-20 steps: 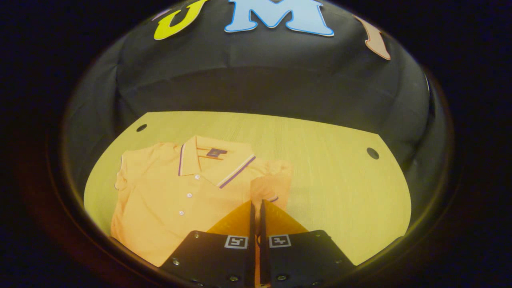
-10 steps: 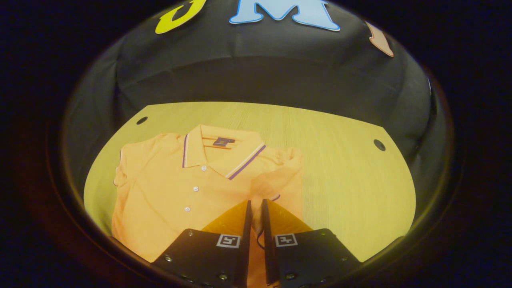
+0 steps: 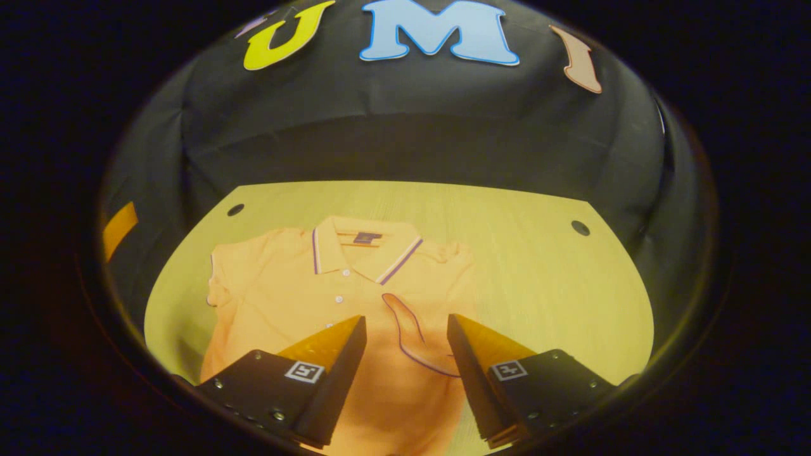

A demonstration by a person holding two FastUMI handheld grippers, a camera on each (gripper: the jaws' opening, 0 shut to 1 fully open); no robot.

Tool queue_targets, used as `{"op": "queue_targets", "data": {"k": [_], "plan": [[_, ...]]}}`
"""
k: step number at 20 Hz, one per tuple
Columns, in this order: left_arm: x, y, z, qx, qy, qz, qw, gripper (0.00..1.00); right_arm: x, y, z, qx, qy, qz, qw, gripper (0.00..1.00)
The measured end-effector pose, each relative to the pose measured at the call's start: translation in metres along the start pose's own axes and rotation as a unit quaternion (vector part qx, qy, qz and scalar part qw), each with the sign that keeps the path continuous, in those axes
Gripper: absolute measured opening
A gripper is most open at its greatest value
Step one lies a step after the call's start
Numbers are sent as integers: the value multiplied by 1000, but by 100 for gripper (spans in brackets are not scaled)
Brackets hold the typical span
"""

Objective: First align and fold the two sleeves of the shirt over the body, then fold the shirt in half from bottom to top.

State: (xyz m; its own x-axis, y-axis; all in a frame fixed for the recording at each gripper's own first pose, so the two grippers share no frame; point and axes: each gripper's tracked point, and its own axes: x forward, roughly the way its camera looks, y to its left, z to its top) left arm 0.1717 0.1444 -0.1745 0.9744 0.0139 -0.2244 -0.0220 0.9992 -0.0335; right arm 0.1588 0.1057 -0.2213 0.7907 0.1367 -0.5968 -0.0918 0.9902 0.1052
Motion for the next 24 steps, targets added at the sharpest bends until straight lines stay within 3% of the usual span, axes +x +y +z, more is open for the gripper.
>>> {"op": "queue_targets", "data": {"k": [4,14,24], "plan": [[27,20,-36,-10,36,16,999,99,-38,5,14,-4,-38,0,999,94],[90,43,-124,-7,137,44,990,94,-120,27,16,8,-64,35,997,94],[123,64,-166,-30,191,71,979,94,-151,14,-15,54,-42,18,998,94]]}}
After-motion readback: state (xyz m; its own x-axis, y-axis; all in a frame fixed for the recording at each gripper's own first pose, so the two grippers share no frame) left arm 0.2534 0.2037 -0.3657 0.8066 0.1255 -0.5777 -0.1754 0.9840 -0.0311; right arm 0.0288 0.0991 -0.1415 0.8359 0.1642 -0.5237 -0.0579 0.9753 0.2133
